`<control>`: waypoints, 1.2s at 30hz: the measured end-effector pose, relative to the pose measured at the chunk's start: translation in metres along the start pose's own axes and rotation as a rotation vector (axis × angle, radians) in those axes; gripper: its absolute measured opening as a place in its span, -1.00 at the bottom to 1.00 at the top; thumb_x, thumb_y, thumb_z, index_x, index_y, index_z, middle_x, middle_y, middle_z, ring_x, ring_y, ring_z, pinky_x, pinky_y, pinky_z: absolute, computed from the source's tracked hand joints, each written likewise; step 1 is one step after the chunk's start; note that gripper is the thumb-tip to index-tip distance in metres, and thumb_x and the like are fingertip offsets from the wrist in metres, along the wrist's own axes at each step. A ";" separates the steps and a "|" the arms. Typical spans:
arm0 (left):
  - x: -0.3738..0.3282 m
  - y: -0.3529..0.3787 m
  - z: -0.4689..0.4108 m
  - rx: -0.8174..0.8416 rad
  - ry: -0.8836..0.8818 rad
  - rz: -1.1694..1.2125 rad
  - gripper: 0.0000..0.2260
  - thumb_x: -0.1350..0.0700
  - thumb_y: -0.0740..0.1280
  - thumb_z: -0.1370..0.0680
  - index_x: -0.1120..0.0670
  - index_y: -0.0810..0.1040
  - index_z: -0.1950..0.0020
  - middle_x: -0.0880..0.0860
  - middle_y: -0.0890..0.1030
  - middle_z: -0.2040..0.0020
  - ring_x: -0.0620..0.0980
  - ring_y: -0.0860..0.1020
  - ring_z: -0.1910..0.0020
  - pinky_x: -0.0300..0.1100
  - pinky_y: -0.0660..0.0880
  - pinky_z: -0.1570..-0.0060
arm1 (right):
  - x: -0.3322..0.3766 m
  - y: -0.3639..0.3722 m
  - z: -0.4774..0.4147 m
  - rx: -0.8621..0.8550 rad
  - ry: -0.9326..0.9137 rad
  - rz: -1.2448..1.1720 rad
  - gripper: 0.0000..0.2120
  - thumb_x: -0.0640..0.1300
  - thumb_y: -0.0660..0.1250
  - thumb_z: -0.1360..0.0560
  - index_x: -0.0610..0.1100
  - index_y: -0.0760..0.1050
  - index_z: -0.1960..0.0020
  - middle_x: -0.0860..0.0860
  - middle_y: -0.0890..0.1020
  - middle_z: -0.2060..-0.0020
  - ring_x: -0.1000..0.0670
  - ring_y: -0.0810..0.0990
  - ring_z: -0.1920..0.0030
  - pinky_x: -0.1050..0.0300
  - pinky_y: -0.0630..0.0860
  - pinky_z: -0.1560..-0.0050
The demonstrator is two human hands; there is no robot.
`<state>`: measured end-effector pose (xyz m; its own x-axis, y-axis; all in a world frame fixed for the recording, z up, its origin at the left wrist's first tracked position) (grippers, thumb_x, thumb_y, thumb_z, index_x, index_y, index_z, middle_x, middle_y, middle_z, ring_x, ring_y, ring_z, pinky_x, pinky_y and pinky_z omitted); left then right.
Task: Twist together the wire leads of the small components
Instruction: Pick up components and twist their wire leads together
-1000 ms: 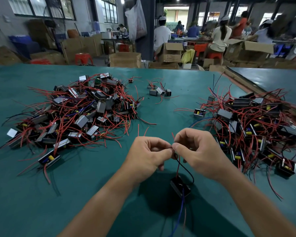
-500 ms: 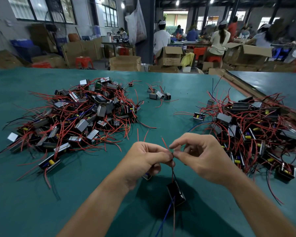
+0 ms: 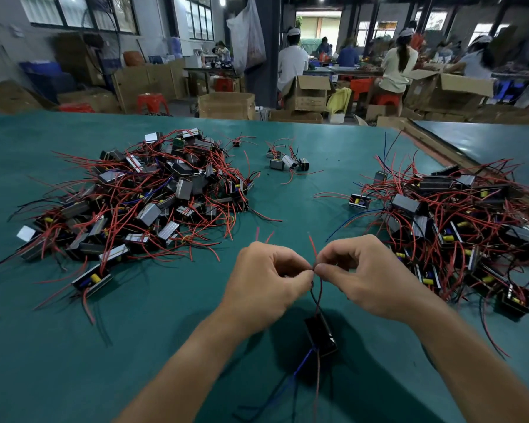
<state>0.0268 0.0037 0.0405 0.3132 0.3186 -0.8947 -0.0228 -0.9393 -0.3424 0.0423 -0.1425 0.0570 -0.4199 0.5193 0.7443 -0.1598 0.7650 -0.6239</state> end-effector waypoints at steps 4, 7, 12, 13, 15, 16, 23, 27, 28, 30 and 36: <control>-0.013 0.003 0.007 -0.096 0.300 -0.428 -0.95 0.07 0.41 -0.40 -0.01 0.68 0.21 -0.16 0.62 0.34 -0.29 0.34 0.53 -0.46 0.20 0.42 | -0.008 0.004 0.000 0.114 0.150 -0.172 -0.76 -0.32 0.39 -0.51 -0.13 0.56 0.31 0.14 0.50 0.57 0.21 0.35 0.54 0.35 0.29 0.48; -0.012 0.003 0.006 -0.119 0.284 -0.415 -0.93 0.05 0.40 -0.39 -0.02 0.67 0.21 -0.17 0.64 0.31 -0.29 0.36 0.52 -0.41 0.26 0.42 | -0.010 0.006 0.001 0.116 0.183 -0.213 -0.79 -0.31 0.38 -0.52 -0.14 0.57 0.29 0.11 0.50 0.53 0.11 0.37 0.49 0.23 0.38 0.47; 0.000 -0.002 0.001 -0.051 0.100 -0.166 -0.95 0.08 0.43 -0.38 0.01 0.68 0.25 -0.18 0.65 0.36 -0.33 0.47 0.47 -0.45 0.33 0.41 | -0.006 0.006 -0.001 0.044 0.134 -0.208 -0.80 -0.30 0.39 -0.51 -0.13 0.59 0.27 0.07 0.53 0.51 0.10 0.47 0.47 0.18 0.51 0.46; 0.002 -0.002 0.000 -0.035 0.059 -0.110 -0.96 0.10 0.45 -0.38 0.03 0.68 0.26 -0.15 0.66 0.35 -0.33 0.49 0.46 -0.44 0.35 0.39 | -0.007 0.007 -0.001 0.038 0.130 -0.216 -0.81 -0.31 0.39 -0.50 -0.14 0.60 0.27 0.05 0.55 0.49 0.09 0.48 0.47 0.17 0.50 0.47; 0.005 0.000 -0.001 -0.010 -0.028 0.029 -0.91 0.20 0.48 -0.41 0.06 0.68 0.29 -0.07 0.68 0.35 -0.25 0.55 0.42 -0.38 0.42 0.36 | -0.006 0.006 -0.001 0.019 0.124 -0.273 -0.82 -0.33 0.40 -0.48 -0.12 0.61 0.24 0.00 0.62 0.44 0.08 0.49 0.48 0.20 0.48 0.48; 0.006 0.000 -0.002 -0.005 -0.064 0.091 -0.86 0.26 0.48 -0.42 0.07 0.68 0.30 -0.04 0.68 0.36 -0.23 0.56 0.44 -0.38 0.42 0.38 | -0.006 0.005 -0.001 0.010 0.117 -0.316 -0.82 -0.35 0.40 -0.47 -0.10 0.61 0.23 -0.03 0.64 0.42 0.08 0.49 0.48 0.22 0.46 0.48; 0.005 0.000 -0.002 0.130 -0.235 0.301 -0.81 0.32 0.42 -0.47 0.11 0.68 0.31 0.05 0.64 0.41 -0.14 0.31 0.58 -0.37 0.24 0.56 | 0.002 0.001 0.004 0.112 -0.042 -0.356 -0.85 -0.37 0.44 -0.41 -0.14 0.68 0.13 -0.04 0.72 0.30 0.13 0.63 0.31 0.34 0.49 0.30; 0.004 0.003 0.000 0.223 -0.278 0.353 -0.81 0.32 0.41 -0.47 0.12 0.68 0.30 0.05 0.64 0.39 -0.15 0.32 0.55 -0.36 0.26 0.54 | 0.001 0.000 0.005 0.164 -0.051 -0.334 -0.80 -0.29 0.44 -0.40 -0.02 0.71 0.11 -0.03 0.73 0.27 0.11 0.63 0.27 0.25 0.55 0.24; 0.005 0.003 0.000 0.233 -0.286 0.356 -0.82 0.32 0.42 -0.47 0.13 0.68 0.30 0.05 0.64 0.39 -0.15 0.32 0.55 -0.37 0.27 0.54 | 0.000 0.000 0.004 0.172 -0.046 -0.342 -0.81 -0.27 0.45 -0.39 0.00 0.72 0.11 -0.03 0.73 0.26 0.11 0.64 0.26 0.23 0.57 0.23; 0.007 0.002 0.000 0.236 -0.284 0.331 -0.84 0.31 0.43 -0.46 0.12 0.68 0.28 0.07 0.64 0.39 -0.14 0.34 0.55 -0.36 0.27 0.54 | -0.002 0.000 0.004 0.190 -0.044 -0.355 -0.83 -0.24 0.48 -0.38 -0.01 0.72 0.11 -0.04 0.73 0.26 0.12 0.63 0.27 0.23 0.56 0.22; 0.007 0.007 0.002 0.262 -0.231 0.289 -0.88 0.31 0.45 -0.47 0.15 0.69 0.24 0.00 0.62 0.43 -0.18 0.34 0.54 -0.36 0.29 0.52 | -0.005 -0.001 0.002 0.152 -0.051 -0.303 -0.96 -0.17 0.52 -0.37 -0.11 0.67 0.24 0.00 0.63 0.44 0.11 0.51 0.41 0.24 0.45 0.36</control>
<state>0.0273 -0.0003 0.0315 0.0393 0.0960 -0.9946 -0.3274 -0.9392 -0.1036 0.0432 -0.1462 0.0532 -0.3770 0.2545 0.8906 -0.4139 0.8139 -0.4078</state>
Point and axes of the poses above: each hand's wrist, its own z-axis away from the middle knuckle, its own y-axis out of the palm, x = y × z, the point moved 6 cm from there along -z, towards the middle knuckle
